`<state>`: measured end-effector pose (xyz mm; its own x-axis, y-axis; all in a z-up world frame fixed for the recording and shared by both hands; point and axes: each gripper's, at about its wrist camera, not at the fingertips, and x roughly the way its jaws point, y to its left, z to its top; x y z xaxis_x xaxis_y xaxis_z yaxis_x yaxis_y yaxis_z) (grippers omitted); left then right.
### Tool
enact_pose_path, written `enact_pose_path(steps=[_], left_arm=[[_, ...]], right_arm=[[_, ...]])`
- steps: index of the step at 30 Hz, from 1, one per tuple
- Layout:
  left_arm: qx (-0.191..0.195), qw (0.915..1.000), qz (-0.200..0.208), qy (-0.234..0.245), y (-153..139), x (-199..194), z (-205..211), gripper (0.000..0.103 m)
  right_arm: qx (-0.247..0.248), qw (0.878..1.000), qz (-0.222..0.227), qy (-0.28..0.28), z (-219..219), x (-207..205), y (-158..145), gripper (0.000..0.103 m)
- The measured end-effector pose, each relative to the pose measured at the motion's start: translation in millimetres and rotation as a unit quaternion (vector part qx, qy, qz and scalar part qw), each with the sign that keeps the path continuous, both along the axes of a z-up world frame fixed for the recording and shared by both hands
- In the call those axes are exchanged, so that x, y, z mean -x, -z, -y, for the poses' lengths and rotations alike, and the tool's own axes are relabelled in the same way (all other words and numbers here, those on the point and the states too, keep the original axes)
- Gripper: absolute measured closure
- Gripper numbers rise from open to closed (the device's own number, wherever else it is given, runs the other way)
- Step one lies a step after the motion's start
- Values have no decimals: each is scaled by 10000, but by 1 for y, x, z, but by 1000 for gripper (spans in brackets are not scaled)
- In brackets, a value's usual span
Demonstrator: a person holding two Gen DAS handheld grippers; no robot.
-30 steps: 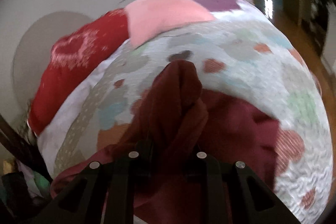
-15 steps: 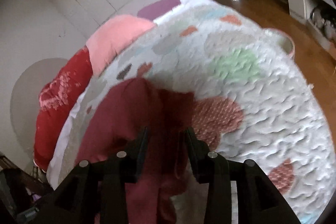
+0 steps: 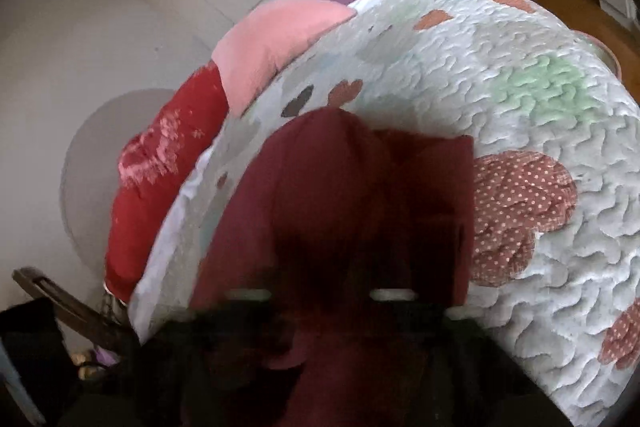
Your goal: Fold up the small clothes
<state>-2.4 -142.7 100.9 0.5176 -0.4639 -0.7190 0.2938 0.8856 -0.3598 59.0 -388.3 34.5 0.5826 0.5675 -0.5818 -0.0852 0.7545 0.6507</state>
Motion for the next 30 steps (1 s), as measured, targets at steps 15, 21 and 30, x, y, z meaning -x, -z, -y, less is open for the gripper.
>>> enact_pose_path(steps=[15,21,30], left_arm=[[-1185,9912,34,585,52,-26,67,37],[-547,9971,-122,507,32,-11,39,37],[413,9983,-270,-298,16,-54,-40,35]], right_arm=[[296,9966,-110,759,55,28,35,88],[394,9936,319,1006,59,42,0,75],[700,9938,337,792,37,35,-2,23]])
